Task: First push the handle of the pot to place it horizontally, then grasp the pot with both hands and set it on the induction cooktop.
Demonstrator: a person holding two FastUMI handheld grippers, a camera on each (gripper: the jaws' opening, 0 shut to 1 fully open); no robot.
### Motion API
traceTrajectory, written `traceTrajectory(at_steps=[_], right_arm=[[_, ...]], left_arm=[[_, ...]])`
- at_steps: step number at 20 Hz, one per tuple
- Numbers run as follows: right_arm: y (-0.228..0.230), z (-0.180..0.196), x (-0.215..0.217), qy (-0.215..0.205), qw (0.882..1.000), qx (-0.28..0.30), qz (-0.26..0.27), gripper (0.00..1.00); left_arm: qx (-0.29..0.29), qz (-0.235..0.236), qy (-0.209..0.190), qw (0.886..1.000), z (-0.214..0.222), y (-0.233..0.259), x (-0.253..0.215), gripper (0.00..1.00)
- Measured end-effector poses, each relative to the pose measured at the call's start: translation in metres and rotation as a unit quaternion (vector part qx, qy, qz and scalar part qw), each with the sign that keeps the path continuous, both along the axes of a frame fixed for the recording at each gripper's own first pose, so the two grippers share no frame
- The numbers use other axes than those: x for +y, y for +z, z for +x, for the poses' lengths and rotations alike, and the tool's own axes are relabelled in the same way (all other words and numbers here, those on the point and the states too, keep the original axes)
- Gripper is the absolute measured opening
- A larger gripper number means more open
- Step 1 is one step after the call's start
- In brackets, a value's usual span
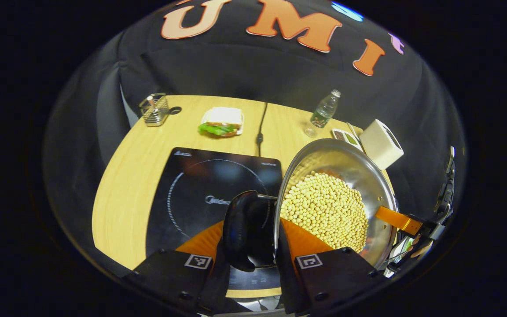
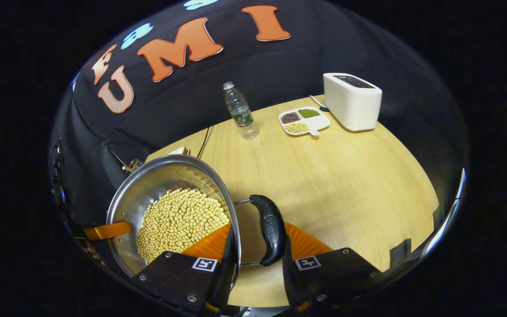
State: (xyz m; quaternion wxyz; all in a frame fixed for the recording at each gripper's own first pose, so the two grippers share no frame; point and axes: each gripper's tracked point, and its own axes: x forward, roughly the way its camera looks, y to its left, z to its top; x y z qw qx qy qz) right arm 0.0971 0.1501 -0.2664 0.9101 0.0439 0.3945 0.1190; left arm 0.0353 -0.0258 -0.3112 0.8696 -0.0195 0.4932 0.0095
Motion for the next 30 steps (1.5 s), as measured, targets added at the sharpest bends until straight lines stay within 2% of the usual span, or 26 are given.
traceTrajectory(at_steps=[5, 12, 16, 17, 19, 20, 21, 23, 27, 29, 30], right_arm=[[-0.012, -0.019, 0.063, 0.027, 0.999, 0.016, 0.008, 0.49], [-0.03, -0.028, 0.118, 0.027, 0.999, 0.027, 0.003, 0.49], [-0.042, -0.023, 0.133, 0.021, 0.999, 0.029, -0.011, 0.49], [-0.045, -0.024, 0.134, 0.02, 0.999, 0.027, -0.015, 0.45], [-0.051, -0.023, 0.14, 0.02, 0.999, 0.027, -0.027, 0.45], [-0.054, -0.023, 0.142, 0.021, 0.999, 0.03, -0.033, 0.49], [-0.056, -0.023, 0.143, 0.022, 0.999, 0.031, -0.037, 0.49], [-0.057, -0.022, 0.145, 0.022, 0.999, 0.027, -0.034, 0.49], [-0.06, -0.021, 0.144, 0.028, 0.999, 0.033, -0.029, 0.51], [-0.057, -0.022, 0.144, 0.035, 0.999, 0.031, -0.014, 0.54], [-0.05, -0.02, 0.142, 0.035, 0.999, 0.022, -0.008, 0.52]], left_arm=[[0.0, 0.017, 0.023, 1.0, -0.011, 0.013, 0.063, 0.55], [0.007, 0.009, 0.03, 0.999, -0.002, 0.002, 0.122, 0.56], [0.011, -0.007, 0.032, 0.999, 0.011, -0.018, 0.139, 0.55], [0.013, -0.012, 0.035, 0.999, 0.013, -0.024, 0.143, 0.55], [0.024, -0.017, 0.042, 0.999, 0.013, -0.037, 0.151, 0.56], [0.027, -0.018, 0.044, 0.999, 0.012, -0.041, 0.155, 0.55], [0.029, -0.023, 0.048, 0.998, 0.013, -0.048, 0.156, 0.57], [0.026, -0.032, 0.055, 0.998, 0.015, -0.054, 0.159, 0.55], [0.018, -0.032, 0.042, 0.998, 0.017, -0.056, 0.158, 0.55], [0.007, -0.029, 0.043, 0.999, 0.018, -0.056, 0.16, 0.59], [0.009, -0.028, 0.045, 0.999, 0.016, -0.059, 0.161, 0.61]])
